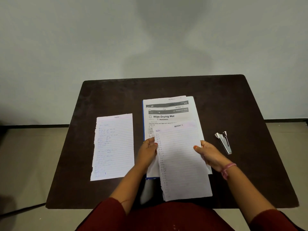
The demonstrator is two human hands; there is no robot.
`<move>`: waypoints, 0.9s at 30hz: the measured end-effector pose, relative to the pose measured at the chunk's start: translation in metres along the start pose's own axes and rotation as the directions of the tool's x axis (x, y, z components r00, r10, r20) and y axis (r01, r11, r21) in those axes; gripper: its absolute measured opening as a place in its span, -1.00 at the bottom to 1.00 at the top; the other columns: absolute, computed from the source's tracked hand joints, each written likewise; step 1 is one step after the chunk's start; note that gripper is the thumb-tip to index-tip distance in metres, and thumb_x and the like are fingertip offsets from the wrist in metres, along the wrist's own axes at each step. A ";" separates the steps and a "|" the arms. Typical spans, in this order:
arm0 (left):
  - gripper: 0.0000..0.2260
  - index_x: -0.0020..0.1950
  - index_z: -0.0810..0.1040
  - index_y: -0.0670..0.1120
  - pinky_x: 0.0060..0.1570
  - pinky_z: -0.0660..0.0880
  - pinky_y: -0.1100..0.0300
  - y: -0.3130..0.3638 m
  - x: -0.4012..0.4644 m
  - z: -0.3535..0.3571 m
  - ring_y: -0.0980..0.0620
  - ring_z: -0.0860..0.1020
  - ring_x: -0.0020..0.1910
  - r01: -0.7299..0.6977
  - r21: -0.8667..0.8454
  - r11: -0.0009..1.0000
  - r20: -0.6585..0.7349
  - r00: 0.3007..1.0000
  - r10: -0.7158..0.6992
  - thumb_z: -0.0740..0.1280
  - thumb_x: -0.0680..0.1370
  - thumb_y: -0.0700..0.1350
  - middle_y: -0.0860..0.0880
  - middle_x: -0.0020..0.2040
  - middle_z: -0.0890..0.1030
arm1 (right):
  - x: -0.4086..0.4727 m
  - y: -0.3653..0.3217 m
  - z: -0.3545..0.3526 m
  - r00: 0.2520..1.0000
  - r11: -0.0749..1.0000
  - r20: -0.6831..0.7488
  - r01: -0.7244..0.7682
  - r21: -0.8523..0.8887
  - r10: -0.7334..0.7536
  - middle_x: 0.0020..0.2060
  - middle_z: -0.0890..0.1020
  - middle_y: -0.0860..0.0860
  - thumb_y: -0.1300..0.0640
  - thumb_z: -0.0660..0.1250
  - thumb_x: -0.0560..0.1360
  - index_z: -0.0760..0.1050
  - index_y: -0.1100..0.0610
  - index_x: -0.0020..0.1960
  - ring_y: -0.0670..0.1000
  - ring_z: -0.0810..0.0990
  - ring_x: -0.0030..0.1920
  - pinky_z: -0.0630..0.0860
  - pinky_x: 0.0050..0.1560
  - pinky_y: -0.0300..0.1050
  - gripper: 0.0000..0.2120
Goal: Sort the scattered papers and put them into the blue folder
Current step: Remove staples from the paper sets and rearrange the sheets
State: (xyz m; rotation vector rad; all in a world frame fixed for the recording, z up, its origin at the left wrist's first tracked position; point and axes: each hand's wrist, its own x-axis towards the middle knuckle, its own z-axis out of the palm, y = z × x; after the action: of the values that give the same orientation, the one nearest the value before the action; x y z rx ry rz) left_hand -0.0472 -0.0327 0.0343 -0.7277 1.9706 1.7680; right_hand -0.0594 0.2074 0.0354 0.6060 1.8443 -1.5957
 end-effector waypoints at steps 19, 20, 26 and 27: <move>-0.78 0.03 0.57 -0.05 0.07 0.55 0.04 0.003 0.001 0.014 -0.05 0.60 -0.03 -0.039 0.374 0.927 -0.030 0.998 0.054 0.23 0.51 -0.31 -0.05 -0.06 0.66 | 0.045 -0.076 -0.018 0.942 0.489 0.106 0.259 -0.833 -0.319 0.30 0.49 0.06 0.15 0.36 0.49 0.40 0.14 0.38 0.06 0.47 0.27 0.37 0.31 -0.09 -0.54; -0.78 0.03 0.57 -0.06 0.07 0.55 0.04 0.003 0.001 0.014 -0.05 0.60 -0.03 -0.039 0.383 0.923 -0.025 0.998 0.052 0.24 0.51 -0.31 -0.05 -0.06 0.66 | 0.048 -0.078 -0.018 0.947 0.446 0.131 0.257 -0.857 -0.293 0.30 0.50 0.03 0.15 0.37 0.49 0.42 0.12 0.36 0.04 0.47 0.28 0.38 0.32 -0.07 -0.55; -0.78 0.13 0.54 -0.14 0.09 0.52 0.14 0.005 0.001 0.016 0.03 0.58 -0.04 -0.057 0.415 0.908 0.031 0.998 0.049 0.26 0.53 -0.32 -0.02 -0.01 0.63 | 0.056 -0.083 -0.017 0.944 0.418 0.127 0.252 -0.873 -0.304 0.03 0.65 -0.05 0.19 0.41 0.45 0.62 0.03 0.09 -0.06 0.58 -0.01 0.52 0.14 -0.09 -0.78; -0.76 0.17 0.52 -0.15 0.07 0.51 0.17 0.005 0.001 0.016 0.06 0.56 -0.06 -0.068 0.440 0.896 0.037 0.998 0.058 0.27 0.53 -0.32 -0.02 0.02 0.61 | 0.056 -0.082 -0.017 0.939 0.423 0.128 0.262 -0.867 -0.318 -0.02 0.66 -0.05 0.20 0.41 0.45 0.63 0.03 0.05 -0.08 0.59 -0.07 0.53 0.07 -0.14 -0.81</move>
State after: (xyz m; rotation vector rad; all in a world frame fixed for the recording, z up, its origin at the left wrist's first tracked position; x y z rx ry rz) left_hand -0.0517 -0.0170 0.0359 -0.4889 2.2852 1.2737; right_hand -0.1584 0.2078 0.0548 -0.1825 2.5635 -0.5454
